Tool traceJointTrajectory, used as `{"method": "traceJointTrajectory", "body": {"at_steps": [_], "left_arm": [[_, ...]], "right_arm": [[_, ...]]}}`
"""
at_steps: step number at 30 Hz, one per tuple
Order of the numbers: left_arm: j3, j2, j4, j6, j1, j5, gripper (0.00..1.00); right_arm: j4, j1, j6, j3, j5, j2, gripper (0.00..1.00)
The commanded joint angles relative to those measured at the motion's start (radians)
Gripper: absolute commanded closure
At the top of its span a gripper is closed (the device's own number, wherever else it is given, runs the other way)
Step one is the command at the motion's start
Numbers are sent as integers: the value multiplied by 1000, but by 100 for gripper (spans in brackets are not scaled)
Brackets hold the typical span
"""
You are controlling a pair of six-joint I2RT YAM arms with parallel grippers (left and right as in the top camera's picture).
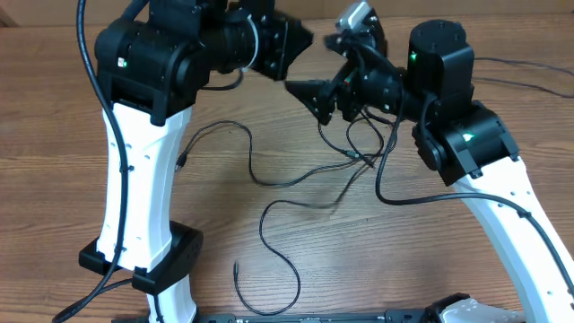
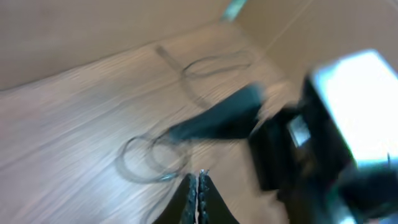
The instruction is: Untangle cables
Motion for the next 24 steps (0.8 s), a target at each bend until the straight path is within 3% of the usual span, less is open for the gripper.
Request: {"method": "traceJointTrajectory", "body": {"at_steps": [1, 6, 8, 10, 11, 16, 24], "left_arm": [[2, -8, -50, 200, 14, -170, 83], [-10, -8, -157, 402, 15, -262, 58], [-28, -8, -196, 512, 15, -265, 43], [-61, -8, -196, 535, 15, -259, 19], [-78, -8, -196, 567, 14, -245, 12], [-232, -8, -196, 782, 10, -163, 7], [-510, -8, -196, 1058, -19, -93, 8]], "right_arm": [[-56, -32, 2, 3, 88, -18, 0], [-203, -90, 3, 3, 171, -18, 0], [-270, -117, 3, 3, 217, -18, 0], [-327, -144, 3, 3, 257, -18, 0], [-348, -157, 3, 2, 275, -18, 0], [-425, -227, 2, 2, 356, -18, 0], [-455, -328, -21, 2, 363, -18, 0]]}}
